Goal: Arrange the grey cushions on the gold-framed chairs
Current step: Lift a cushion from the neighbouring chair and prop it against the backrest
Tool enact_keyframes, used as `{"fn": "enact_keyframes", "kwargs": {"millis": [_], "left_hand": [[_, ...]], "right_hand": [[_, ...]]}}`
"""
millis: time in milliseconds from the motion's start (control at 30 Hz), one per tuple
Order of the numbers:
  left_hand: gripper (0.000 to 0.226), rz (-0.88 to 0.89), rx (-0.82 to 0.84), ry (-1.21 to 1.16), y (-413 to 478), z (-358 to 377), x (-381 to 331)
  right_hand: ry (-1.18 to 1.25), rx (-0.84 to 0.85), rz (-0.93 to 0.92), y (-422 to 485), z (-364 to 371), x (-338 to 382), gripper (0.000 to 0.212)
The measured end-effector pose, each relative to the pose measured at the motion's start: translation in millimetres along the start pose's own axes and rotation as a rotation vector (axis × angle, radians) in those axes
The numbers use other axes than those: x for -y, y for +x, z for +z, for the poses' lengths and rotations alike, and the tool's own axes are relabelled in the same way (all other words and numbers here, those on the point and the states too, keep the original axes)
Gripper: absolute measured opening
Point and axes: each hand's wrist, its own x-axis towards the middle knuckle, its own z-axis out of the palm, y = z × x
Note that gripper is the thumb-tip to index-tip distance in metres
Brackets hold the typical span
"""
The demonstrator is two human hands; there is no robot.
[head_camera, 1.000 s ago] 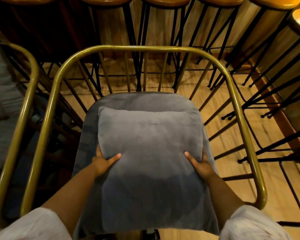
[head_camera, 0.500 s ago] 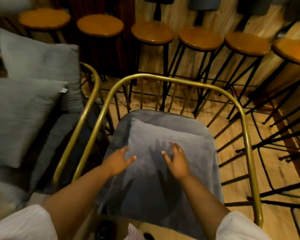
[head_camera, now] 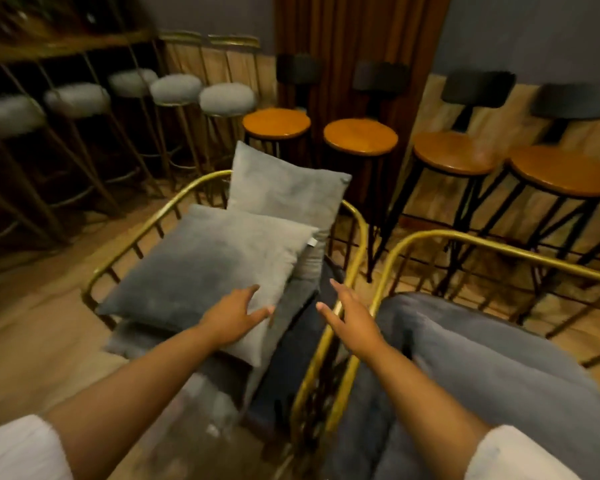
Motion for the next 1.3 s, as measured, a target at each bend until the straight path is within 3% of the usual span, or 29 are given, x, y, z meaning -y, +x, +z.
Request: {"fn": "enact_keyframes", "kwargs": {"millis": [200,367,567,867,1067,1300], "left_hand": [[0.077,-0.023,-0.074,0.096,59,-79,115],[0.080,-0.115,-0.069,0.153,121,-103,182],[0.084,-0.265,-0.073,-0.047,188,-103,240],[0.103,-0.450,0.042,-0.344,249,-97,294],[0.100,-0.385,-0.016,-0.622,278,-104,300],[0.097,-0.424,-0.072,-0.707,271,-98,301]], "right_hand": [[0.245,-0.050,0.217,84,83,73,0.089],[0.328,-0.010,0.429,139,125,92,0.088],[0.263,-0.069,0.552,187,153,92,0.101],[0.212,-0.218,0.549,211,180,60,0.116],[0.240,-0.274,0.529,217,185,47,0.123],[0.381,-0.271,0.542,206,182,40,0.125]]}}
